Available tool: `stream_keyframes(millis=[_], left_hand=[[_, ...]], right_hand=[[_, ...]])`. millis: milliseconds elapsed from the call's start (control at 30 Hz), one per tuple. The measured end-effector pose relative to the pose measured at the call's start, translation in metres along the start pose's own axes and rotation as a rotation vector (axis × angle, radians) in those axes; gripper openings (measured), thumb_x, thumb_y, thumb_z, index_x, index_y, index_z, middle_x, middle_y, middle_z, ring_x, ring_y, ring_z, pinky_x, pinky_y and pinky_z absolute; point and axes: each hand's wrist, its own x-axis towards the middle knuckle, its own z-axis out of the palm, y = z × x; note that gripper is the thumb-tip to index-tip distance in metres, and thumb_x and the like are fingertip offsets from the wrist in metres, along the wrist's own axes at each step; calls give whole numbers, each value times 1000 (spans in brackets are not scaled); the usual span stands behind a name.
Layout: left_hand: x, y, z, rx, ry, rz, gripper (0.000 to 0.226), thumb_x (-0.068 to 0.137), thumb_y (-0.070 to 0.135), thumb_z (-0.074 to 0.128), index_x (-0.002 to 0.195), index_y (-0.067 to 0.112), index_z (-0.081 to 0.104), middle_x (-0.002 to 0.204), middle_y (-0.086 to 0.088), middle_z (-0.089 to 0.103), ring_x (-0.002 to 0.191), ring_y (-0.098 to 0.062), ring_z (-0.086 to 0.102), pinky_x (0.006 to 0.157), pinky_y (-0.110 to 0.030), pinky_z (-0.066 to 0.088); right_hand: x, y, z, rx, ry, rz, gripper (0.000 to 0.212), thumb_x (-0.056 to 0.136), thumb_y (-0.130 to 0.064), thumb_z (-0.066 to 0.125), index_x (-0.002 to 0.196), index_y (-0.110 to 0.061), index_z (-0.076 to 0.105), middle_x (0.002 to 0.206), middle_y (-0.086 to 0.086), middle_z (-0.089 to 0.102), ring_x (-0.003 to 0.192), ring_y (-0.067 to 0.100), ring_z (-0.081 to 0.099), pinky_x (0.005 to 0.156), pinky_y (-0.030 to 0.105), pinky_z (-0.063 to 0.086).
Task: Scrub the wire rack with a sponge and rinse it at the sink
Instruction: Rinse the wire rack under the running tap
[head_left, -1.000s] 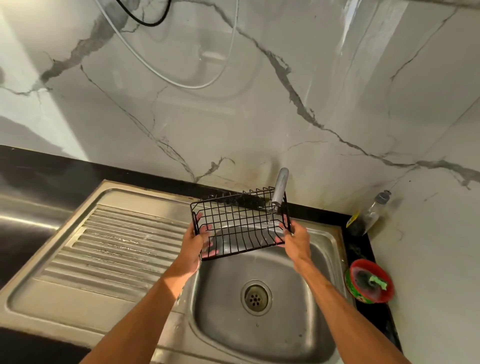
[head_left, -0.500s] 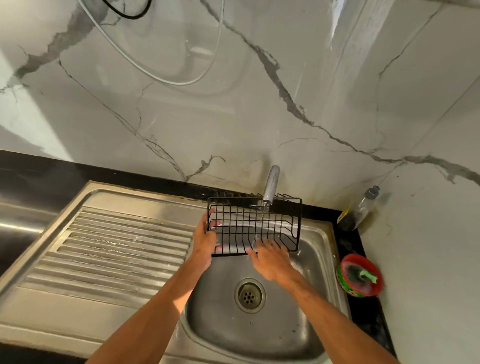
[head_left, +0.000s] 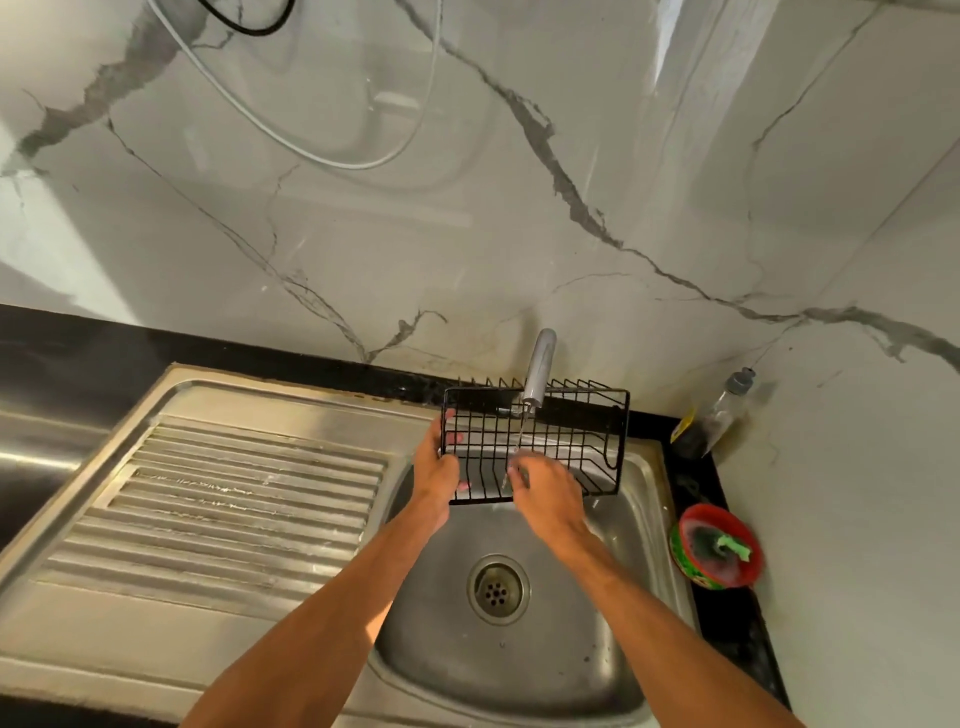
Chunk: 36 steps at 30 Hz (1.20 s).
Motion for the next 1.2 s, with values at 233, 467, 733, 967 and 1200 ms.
stream_keyframes(millis=[233, 467, 733, 967, 1200], left_hand=[[2, 0, 4, -25, -6, 23, 52, 106, 6, 35, 140, 41, 52, 132, -4, 64, 108, -32, 67, 56, -32, 57], [1, -7, 13, -46, -20, 15, 46, 107, 8, 42, 142, 36, 52, 124, 12, 62, 110, -4, 56, 104, -36, 45], [1, -10, 13, -88, -10, -2, 45, 106, 9, 44, 138, 40, 52, 135, 9, 56, 129, -23, 54, 107, -57, 48], [-5, -10, 3, -48, -24, -47, 41, 106, 15, 46, 131, 47, 57, 147, -1, 53, 134, -27, 50, 108, -59, 45], [-30, -17, -20, 360, 69, 365, 45, 101, 18, 59, 144, 21, 48, 141, -6, 55, 131, -22, 50, 110, -41, 41]], right_hand=[[-9, -10, 18, 33, -148, -124, 28, 103, -35, 44, 115, -28, 69, 117, -3, 70, 105, 17, 66, 93, 40, 52], [-9, -31, 29, -1, -108, -324, 29, 101, -18, 48, 129, -15, 57, 126, 7, 61, 99, 23, 64, 90, 43, 53], [6, -11, 12, 79, -154, -131, 43, 105, -37, 42, 147, -31, 43, 158, 0, 37, 141, 18, 41, 117, 52, 30], [-36, 3, 14, -65, -224, -368, 56, 94, -36, 64, 146, -38, 43, 154, -11, 41, 140, 12, 36, 116, 40, 26], [-32, 1, -13, 1459, 5, 537, 30, 104, -28, 45, 123, -13, 63, 120, 10, 69, 115, 32, 63, 103, 48, 49]])
